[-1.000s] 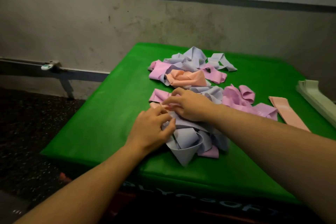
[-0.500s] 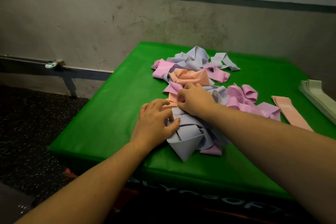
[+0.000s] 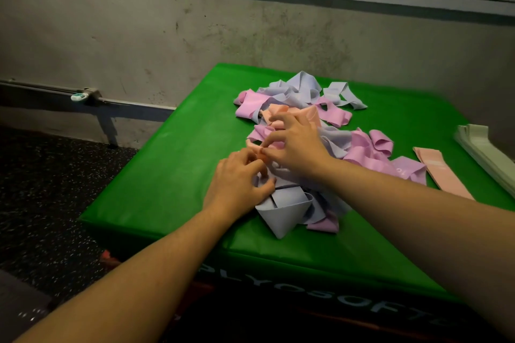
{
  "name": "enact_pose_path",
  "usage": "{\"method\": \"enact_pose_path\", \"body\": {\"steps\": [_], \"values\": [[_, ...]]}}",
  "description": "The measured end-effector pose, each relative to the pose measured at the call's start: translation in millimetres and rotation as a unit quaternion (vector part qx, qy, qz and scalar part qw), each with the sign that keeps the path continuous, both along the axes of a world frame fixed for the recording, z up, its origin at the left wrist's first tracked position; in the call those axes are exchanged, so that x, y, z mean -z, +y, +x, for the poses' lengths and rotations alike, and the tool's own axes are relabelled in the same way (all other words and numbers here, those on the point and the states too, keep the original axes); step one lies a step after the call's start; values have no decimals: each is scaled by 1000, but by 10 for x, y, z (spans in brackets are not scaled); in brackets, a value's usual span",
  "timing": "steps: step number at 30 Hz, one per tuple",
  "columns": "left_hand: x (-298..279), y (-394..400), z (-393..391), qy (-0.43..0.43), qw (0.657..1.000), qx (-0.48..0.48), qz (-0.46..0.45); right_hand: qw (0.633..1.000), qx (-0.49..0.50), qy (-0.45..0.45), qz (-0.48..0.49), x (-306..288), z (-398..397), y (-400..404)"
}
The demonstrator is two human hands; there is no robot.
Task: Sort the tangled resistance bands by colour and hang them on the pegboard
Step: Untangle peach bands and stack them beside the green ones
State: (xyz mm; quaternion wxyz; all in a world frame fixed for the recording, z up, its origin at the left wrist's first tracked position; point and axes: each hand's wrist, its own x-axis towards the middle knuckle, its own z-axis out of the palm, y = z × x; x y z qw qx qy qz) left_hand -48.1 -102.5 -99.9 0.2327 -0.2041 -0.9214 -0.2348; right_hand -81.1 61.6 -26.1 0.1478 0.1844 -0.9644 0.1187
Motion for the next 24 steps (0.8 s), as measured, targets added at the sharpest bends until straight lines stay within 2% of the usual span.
{"method": "enact_pose_path", "body": {"steps": [2,4,5,8,10,11,16,19,21,23,24], "values": [[-5,-6,3,2,1000,-9,-4,996,-20,7,-92,-76,71,36],[-3,-16,3,0,1000,-5,2,973,-24,-30,-227,-175,144,80],[-5,-19,6,1,1000,0,5,950,-9,-68,-304,-244,191,95],[-10,-12,12,-6,1000,17,-2,849,58,-168,-497,-382,276,177],[-17,-2,15,-18,999,35,6,794,102,-187,-569,-429,333,253],[-20,0,16,-32,998,45,15,786,120,-186,-578,-451,377,295],[-38,-16,25,-78,994,69,22,830,159,-200,-497,-496,588,500],[-92,-6,60,-90,993,72,11,910,167,-190,-327,-499,679,621],[-126,3,95,-92,993,73,1,955,139,-175,-194,-513,760,722],[-140,5,114,-93,993,72,-4,977,108,-183,-34,-478,797,812],[-137,4,112,-98,993,71,-6,975,108,-191,39,-453,813,837]]}}
